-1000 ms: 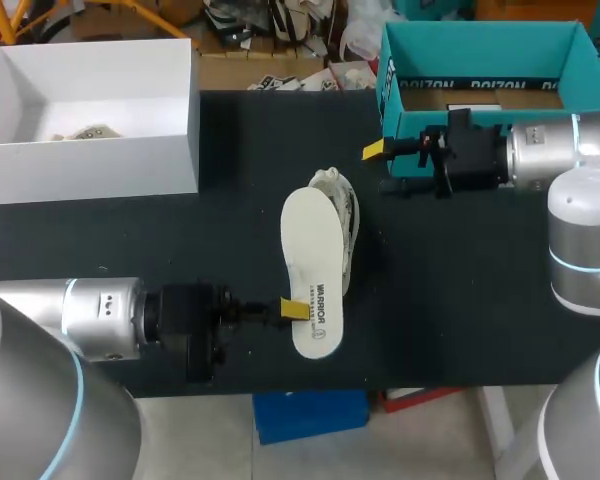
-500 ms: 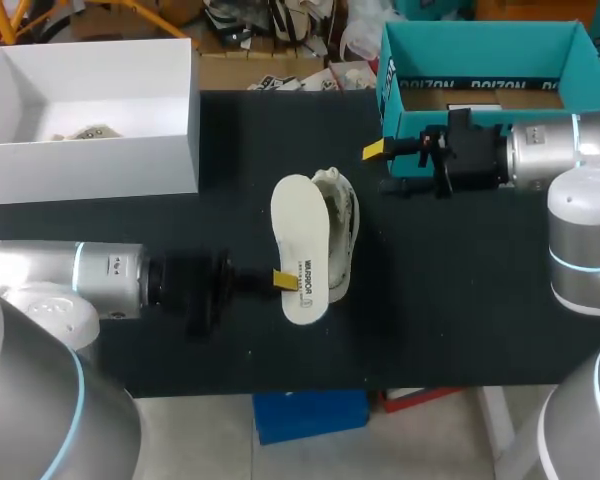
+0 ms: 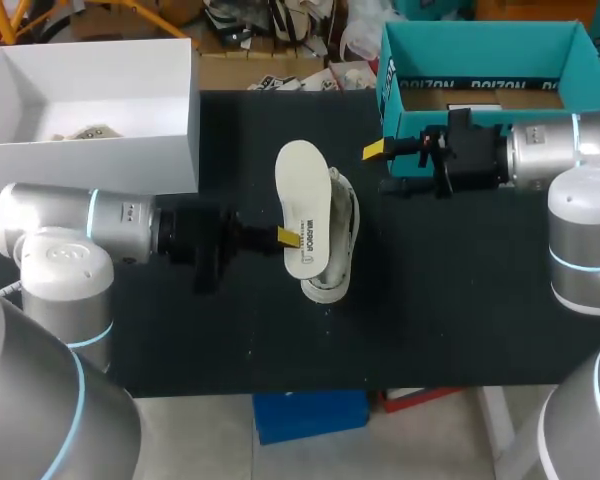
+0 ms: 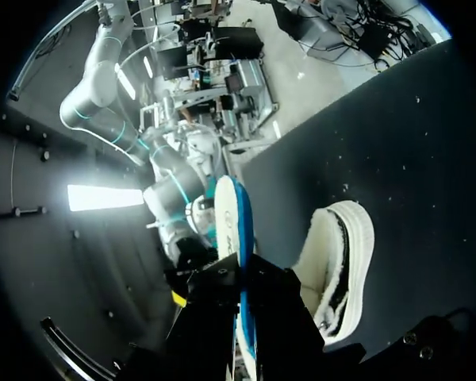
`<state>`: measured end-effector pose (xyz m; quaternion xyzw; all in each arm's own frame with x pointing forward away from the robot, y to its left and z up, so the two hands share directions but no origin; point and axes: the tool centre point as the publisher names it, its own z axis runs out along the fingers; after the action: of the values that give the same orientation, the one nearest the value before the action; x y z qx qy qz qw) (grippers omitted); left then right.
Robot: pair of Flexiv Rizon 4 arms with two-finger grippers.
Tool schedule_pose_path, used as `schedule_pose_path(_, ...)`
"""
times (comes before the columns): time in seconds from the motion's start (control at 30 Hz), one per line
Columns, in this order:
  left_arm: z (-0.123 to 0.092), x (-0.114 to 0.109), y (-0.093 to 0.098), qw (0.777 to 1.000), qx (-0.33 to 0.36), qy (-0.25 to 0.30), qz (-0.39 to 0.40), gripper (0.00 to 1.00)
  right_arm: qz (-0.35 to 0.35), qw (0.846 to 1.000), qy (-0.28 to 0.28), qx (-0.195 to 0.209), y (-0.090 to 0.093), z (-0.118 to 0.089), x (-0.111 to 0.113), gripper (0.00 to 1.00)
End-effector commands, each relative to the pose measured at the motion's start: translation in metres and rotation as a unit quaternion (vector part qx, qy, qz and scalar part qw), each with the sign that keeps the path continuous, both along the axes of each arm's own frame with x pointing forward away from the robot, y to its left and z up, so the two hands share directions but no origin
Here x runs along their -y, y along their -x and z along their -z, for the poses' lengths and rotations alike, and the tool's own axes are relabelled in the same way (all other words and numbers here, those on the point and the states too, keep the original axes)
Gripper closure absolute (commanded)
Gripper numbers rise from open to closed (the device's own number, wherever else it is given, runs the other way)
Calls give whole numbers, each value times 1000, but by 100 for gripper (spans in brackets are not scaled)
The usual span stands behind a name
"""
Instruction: Take the shoe out of the shoebox, open the shoe tongue, remove and reinsert the insole, then place the shoe into the shoebox
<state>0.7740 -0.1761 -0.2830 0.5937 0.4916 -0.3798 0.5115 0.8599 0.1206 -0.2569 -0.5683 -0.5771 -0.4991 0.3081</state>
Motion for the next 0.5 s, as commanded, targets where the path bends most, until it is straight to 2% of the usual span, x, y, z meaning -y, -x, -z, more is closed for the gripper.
schedule_pose_path(0.03, 2, 10, -18, 1000, 0, -5, 15, 100, 2, 1000, 0, 0, 0, 1, -2, 0)
schedule_pose_path(0.4, 2, 20, -25, 1000, 5, -7, 22, 100, 2, 1000, 0, 0, 0, 1, -2, 0)
schedule_pose_path(0.5, 2, 20, -25, 1000, 5, -7, 22, 100, -20, 1000, -22, 4, -1, 1, -4, 0)
